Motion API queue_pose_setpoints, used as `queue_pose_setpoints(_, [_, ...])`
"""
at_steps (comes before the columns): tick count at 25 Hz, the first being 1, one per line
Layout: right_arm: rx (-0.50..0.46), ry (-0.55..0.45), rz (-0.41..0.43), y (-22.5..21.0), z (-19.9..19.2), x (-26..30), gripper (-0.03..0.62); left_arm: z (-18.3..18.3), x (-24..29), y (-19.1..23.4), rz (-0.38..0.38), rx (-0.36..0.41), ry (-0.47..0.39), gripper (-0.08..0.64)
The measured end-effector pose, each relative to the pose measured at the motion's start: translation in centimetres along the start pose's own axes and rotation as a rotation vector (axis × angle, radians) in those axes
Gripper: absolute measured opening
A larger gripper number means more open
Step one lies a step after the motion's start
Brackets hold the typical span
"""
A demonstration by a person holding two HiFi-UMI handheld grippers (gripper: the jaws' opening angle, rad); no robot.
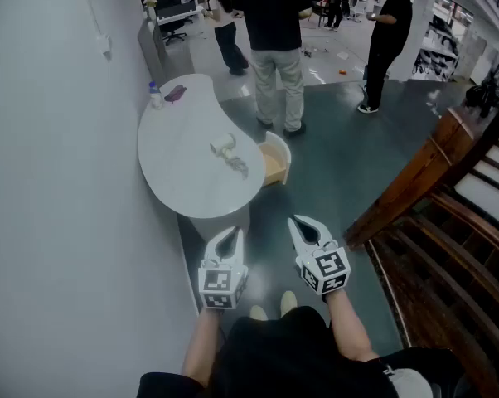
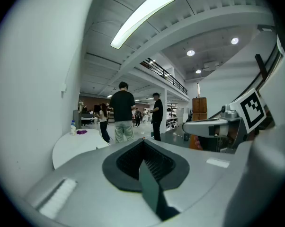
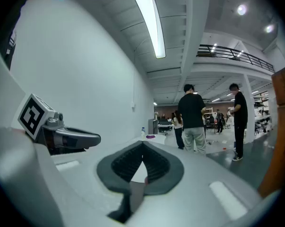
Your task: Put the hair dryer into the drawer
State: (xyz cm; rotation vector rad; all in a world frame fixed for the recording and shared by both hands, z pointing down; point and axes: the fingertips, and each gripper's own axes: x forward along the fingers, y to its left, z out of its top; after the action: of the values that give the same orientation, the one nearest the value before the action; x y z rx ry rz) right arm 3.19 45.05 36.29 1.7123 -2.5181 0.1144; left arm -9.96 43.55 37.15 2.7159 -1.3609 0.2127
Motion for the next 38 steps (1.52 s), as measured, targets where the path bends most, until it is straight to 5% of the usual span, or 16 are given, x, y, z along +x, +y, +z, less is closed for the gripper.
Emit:
queue_pose_setpoints(24, [0.016, 0.027, -0.007, 1.1, -0.1, 3.9, 0.003, 0.3, 1.1, 4.0, 0.012, -0.003, -0.004, 0.006])
queue_pose_setpoints(38, [0.037, 0.029, 0.033, -6.5, -0.7, 11.6, 0.003, 0.3, 11.6, 5.8, 0.037, -0.012, 0.020, 0.006])
